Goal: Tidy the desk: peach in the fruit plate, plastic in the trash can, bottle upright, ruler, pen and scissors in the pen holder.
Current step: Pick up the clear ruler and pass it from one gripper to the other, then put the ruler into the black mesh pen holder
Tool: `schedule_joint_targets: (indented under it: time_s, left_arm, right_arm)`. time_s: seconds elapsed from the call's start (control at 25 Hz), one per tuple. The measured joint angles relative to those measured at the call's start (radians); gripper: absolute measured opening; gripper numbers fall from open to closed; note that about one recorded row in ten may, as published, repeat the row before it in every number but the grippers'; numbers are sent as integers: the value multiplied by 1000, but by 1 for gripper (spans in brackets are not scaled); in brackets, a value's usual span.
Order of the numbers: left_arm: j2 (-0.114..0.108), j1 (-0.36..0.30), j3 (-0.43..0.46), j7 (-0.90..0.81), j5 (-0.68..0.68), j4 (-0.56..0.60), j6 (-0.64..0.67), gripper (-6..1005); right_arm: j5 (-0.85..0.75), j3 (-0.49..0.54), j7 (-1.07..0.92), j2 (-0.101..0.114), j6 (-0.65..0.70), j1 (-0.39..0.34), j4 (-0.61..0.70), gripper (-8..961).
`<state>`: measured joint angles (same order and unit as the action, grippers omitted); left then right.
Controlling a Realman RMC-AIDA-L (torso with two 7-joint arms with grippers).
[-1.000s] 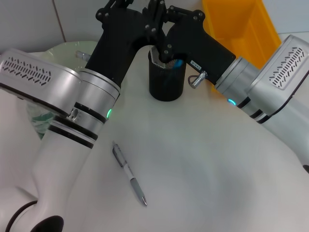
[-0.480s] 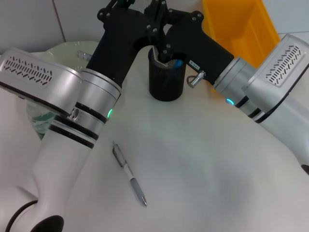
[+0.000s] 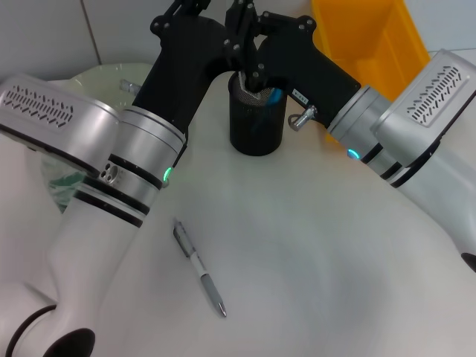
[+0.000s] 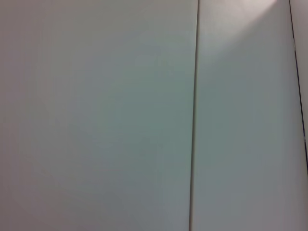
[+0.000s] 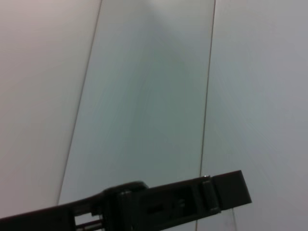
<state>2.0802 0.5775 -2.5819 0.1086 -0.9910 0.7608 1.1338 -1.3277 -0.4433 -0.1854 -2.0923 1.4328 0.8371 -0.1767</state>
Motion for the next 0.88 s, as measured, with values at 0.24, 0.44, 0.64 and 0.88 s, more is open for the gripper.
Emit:
schedule_joint_targets:
  time_s: [0.24, 0.44, 0.64, 0.88]
  left_arm:
    - [0, 6, 5, -26, 19, -11, 2, 389]
    - [0, 6, 6, -27, 24, -11, 7, 602]
    - [0, 4, 8, -27, 46, -7, 10, 676]
    - [-1, -18, 16, -108, 67, -16, 49, 673]
  right_arm:
    - [0, -1, -1, 0, -1, -1, 0, 6]
    - [1, -1, -1, 0, -9, -3, 0, 6]
    - [1, -2, -2, 0, -15, -6, 2, 6]
    - [8, 9, -2, 0, -15, -12, 19, 7]
